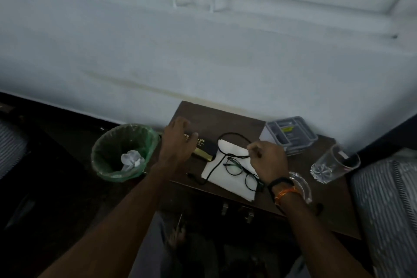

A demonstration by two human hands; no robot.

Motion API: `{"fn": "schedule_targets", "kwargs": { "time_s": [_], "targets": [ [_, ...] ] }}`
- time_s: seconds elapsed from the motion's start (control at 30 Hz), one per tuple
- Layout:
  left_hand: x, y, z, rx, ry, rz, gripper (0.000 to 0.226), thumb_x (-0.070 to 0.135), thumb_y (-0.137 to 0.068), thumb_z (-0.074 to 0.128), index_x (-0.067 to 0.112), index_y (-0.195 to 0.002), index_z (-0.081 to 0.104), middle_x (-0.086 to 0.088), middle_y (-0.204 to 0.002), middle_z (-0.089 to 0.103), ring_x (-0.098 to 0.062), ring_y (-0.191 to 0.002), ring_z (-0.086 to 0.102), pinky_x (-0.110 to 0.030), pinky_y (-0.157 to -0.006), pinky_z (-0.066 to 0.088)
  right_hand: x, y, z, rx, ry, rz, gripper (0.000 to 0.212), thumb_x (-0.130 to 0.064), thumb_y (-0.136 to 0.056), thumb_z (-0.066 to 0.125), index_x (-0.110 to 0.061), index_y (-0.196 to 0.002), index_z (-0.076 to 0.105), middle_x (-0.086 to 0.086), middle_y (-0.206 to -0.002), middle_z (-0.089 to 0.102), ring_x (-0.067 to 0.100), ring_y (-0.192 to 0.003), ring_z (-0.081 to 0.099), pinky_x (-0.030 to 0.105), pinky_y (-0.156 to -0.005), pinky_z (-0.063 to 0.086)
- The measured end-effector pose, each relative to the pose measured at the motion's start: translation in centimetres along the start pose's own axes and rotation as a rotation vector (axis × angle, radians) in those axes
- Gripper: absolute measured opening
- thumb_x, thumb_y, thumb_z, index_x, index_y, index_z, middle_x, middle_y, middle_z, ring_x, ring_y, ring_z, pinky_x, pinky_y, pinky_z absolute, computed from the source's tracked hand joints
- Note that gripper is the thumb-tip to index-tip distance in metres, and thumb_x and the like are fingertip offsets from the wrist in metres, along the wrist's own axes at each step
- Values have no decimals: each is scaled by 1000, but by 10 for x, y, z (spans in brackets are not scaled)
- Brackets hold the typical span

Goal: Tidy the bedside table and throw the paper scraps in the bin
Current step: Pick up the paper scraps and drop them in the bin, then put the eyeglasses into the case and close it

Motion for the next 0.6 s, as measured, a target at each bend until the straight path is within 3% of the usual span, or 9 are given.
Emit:
{"fn": "schedule_targets", "kwargs": {
  "time_s": [0.03, 0.13, 0.2, 0.3, 0.37, 0.5, 0.6],
  "targets": [
    [-4, -3, -1, 11, 21, -18, 35, 35, -79, 67, 16, -103, 52, -5, -100, 62, -24, -91, 63, -46, -75, 56, 3, 2, 3, -30, 25, -7, 10, -14, -84, 68, -20, -81, 74, -2, -82, 72, 18, -78, 67, 10, -58, 33],
    [-29, -10, -1, -46, 112, -143, 49, 47, -73, 66, 24, -111, 45, -7, -113, 60, -25, -102, 61, -48, -83, 57, 10, 10, 15, -137, 48, -23, 9, -32, -78, 75, -25, -80, 71, -7, -81, 69, 16, -79, 66, 27, -63, 50],
    [-46, -13, 0, -120, 169, -208, 62, 44, -67, 66, 24, -122, 44, -7, -123, 57, -24, -112, 58, -50, -92, 54, 13, 14, 22, -175, 103, -41, 28, -46, -73, 78, -22, -88, 72, -3, -90, 70, 17, -85, 64, 34, -70, 54],
    [-61, -15, 6, -240, 222, -238, 76, 29, -70, 75, 23, -138, 40, -7, -135, 53, -24, -123, 53, -46, -104, 46, 21, 18, 32, -180, 175, -56, 41, -54, -65, 81, -17, -80, 71, -1, -86, 67, 19, -86, 61, 32, -66, 50],
    [-69, -14, 10, -312, 237, -220, 85, 13, -72, 82, 20, -144, 37, -8, -141, 49, -25, -127, 50, -39, -105, 44, 26, 19, 38, -209, 210, -58, 44, -56, -63, 82, -17, -80, 69, -2, -86, 65, 20, -86, 61, 28, -63, 42],
    [-77, -14, 12, -384, 209, -111, 104, 30, -61, 91, 25, -148, 33, -5, -145, 45, -19, -131, 47, -37, -108, 42, 31, 19, 43, -242, 214, -31, 39, -45, -68, 81, -23, -98, 69, -1, -97, 68, 22, -93, 63, 31, -71, 50],
    [-77, -14, 14, -405, 194, -87, 109, 10, -59, 93, 23, -149, 33, -3, -143, 46, -16, -130, 47, -33, -106, 42, 30, 17, 44, -207, 207, -23, 19, -33, -73, 74, -24, -87, 66, -3, -90, 69, 22, -87, 65, 32, -66, 52]
  ]
}}
Point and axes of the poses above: each hand's wrist, its own y-axis away from the middle knuckle, its own z-axis out of the palm, x = y × z, the point moved 4 cm from there along -y, towards the middle knuckle
